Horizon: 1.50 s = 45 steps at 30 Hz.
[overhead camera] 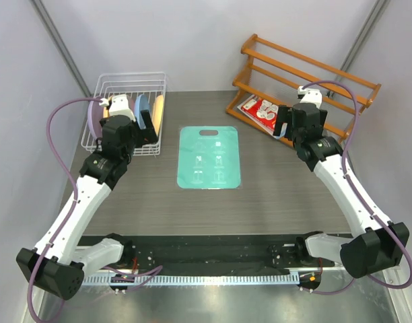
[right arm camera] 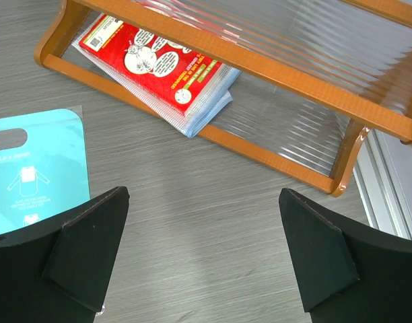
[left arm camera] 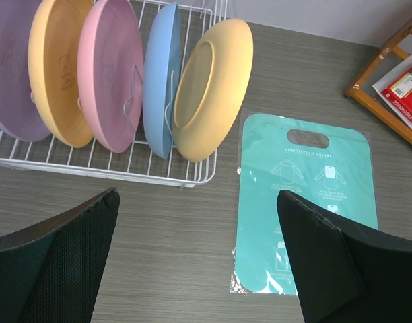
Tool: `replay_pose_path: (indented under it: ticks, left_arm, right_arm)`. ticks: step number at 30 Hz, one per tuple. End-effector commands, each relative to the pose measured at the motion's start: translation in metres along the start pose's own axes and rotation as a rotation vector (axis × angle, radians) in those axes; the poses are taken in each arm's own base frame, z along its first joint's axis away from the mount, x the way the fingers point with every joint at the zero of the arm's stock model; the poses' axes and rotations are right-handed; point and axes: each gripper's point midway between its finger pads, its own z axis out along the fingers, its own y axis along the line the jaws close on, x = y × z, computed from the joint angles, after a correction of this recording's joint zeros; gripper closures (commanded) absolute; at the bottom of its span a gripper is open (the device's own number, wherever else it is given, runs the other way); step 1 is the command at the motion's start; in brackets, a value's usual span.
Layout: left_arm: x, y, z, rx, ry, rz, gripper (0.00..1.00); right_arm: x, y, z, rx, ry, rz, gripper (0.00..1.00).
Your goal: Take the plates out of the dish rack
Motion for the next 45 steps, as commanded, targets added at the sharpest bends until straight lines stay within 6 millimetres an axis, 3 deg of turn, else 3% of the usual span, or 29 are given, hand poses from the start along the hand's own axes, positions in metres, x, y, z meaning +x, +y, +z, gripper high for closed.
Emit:
replay_pose_path:
  ticks: [1,9,16,17,23,32,40,43,45]
  left_arm:
    - [-0.026,-0.001,-0.006,-0.010,-0.084,-0.042,0.01]
    - [-0.027,-0.019,-0.007,0.122,-0.109,0.059,0.01]
    - [-0.011,-0.019,0.039,0.029,-0.063,0.135,0.08]
    - [-0.002,-0.021,0.050,0.012,-0.042,0.155,0.09]
    - [-0.002,-0.034,0.088,-0.070,-0.093,0.209,0.12]
    - [-0.019,-0.035,0.117,-0.188,-0.170,0.282,0.19]
    - [0.007,-0.037,0.147,-0.227,-0.143,0.307,0.27]
    - [0.008,-0.034,0.152,-0.250,-0.145,0.338,0.38]
    - [0.007,-0.033,0.155,-0.270,-0.150,0.342,0.39]
  right_arm:
    - [-0.013,0.000,0.003,0.013,-0.042,0.006,0.00]
    - [-0.009,0.001,0.006,0.014,-0.030,-0.004,0.00]
    - [-0.007,0.000,0.006,0.017,-0.028,-0.009,0.00]
    - [-0.006,-0.001,0.006,0.021,-0.027,-0.012,0.00]
    - [-0.006,-0.002,0.006,0.025,-0.026,-0.018,0.00]
    - [0.001,-0.001,0.013,0.031,-0.004,-0.027,0.00]
    - [0.004,-0.002,0.016,0.042,0.006,-0.041,0.00]
    - [0.006,-0.002,0.017,0.045,0.010,-0.045,0.00]
    - [0.007,-0.002,0.019,0.047,0.015,-0.046,0.00]
